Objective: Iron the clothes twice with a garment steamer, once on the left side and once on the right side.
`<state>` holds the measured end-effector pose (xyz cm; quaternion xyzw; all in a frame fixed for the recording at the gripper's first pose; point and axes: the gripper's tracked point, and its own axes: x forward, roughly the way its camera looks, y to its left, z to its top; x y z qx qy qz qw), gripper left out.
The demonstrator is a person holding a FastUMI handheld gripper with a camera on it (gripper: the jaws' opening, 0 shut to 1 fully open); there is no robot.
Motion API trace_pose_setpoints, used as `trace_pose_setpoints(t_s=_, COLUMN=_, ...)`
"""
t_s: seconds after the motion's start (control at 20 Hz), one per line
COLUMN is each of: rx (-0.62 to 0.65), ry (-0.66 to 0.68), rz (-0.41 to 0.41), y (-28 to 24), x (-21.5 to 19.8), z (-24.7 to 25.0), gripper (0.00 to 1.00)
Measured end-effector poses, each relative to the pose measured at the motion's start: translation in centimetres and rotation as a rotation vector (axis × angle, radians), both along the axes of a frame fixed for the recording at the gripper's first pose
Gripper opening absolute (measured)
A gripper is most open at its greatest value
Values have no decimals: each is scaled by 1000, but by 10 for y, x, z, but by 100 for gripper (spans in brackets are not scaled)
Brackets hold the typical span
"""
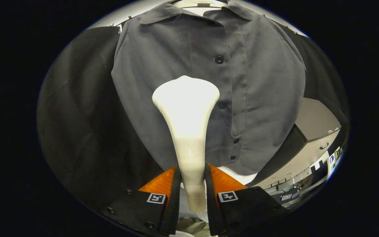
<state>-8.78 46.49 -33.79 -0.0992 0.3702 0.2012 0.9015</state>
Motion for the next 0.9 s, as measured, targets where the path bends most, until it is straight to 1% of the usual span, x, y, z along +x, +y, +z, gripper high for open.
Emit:
trace_pose_setpoints(t_s=0.25, rx=-19, ry=47, rz=3, y=-6, x=-8, z=-22, gripper=44)
trace_pose_setpoints(t_s=0.9, rx=-86, ry=183, rz=-20, y=-33, x=-24, z=-95, gripper=44)
